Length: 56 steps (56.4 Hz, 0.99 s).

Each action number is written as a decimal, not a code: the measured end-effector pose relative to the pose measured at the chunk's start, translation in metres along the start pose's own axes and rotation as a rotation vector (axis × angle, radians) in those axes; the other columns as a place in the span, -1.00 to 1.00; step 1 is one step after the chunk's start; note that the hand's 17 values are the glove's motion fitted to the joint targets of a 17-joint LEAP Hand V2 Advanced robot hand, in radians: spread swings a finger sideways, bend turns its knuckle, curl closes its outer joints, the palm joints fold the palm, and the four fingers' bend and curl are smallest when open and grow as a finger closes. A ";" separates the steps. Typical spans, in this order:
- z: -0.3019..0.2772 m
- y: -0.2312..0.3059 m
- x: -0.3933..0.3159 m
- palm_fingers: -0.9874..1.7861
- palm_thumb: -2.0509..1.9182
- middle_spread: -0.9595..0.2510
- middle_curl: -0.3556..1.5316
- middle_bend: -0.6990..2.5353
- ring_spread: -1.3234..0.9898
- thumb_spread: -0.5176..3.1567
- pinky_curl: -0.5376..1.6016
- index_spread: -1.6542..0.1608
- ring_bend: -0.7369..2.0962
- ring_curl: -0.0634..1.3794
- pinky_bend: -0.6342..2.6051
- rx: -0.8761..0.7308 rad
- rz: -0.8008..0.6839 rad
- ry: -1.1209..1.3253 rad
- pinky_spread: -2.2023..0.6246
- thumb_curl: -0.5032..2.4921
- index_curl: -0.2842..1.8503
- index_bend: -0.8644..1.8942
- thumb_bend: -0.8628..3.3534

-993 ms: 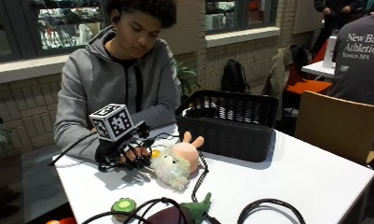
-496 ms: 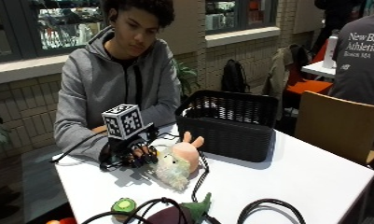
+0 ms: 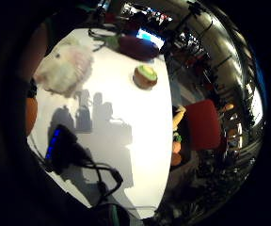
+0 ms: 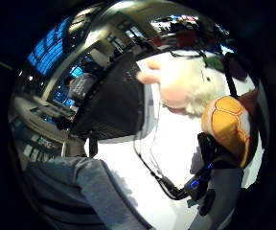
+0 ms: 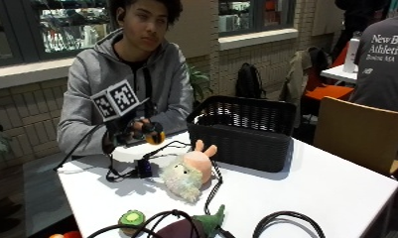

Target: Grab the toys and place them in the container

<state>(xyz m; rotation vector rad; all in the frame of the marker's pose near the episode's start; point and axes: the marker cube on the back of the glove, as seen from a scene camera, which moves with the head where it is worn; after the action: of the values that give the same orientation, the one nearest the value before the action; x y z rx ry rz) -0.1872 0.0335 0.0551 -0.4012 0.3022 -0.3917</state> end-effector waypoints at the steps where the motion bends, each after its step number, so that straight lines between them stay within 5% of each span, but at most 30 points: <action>1: -0.008 -0.002 -0.007 -0.25 0.34 0.58 -0.19 -0.40 0.05 0.06 -0.18 0.72 -0.39 -0.82 -0.31 0.015 -0.020 -0.002 0.53 -0.39 -0.10 0.65 -0.45; 11: -0.053 -0.031 -0.081 -0.22 0.36 0.51 -0.15 -0.35 0.04 0.04 -0.19 0.74 -0.37 -0.81 -0.35 0.041 -0.235 -0.016 0.54 -0.39 -0.12 0.66 -0.46; 27: -0.041 -0.083 -0.192 -0.20 0.36 0.44 -0.12 -0.33 0.02 0.01 -0.19 0.74 -0.36 -0.78 -0.37 -0.002 -0.659 0.019 0.54 -0.40 -0.15 0.65 -0.48; 43: -0.041 -0.113 -0.223 -0.19 0.35 0.41 -0.09 -0.32 0.00 0.02 -0.18 0.73 -0.34 -0.74 -0.38 -0.039 -0.553 -0.019 0.54 -0.41 -0.19 0.58 -0.50; 49: -0.037 -0.110 -0.200 -0.35 0.32 0.48 -0.12 -0.39 0.01 0.02 -0.12 0.68 -0.30 -0.68 -0.27 -0.140 -0.702 0.078 0.54 -0.43 -0.27 0.31 -0.53; 56: -0.039 -0.113 -0.154 -0.50 0.20 0.60 -0.18 -0.47 0.06 -0.03 -0.09 0.64 -0.36 -0.67 -0.16 -0.248 -0.452 0.165 0.54 -0.47 -0.42 -0.12 -0.61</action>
<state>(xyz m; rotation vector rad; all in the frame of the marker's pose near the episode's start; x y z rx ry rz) -0.3721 -0.0099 0.1012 -0.6859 0.4235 -0.8373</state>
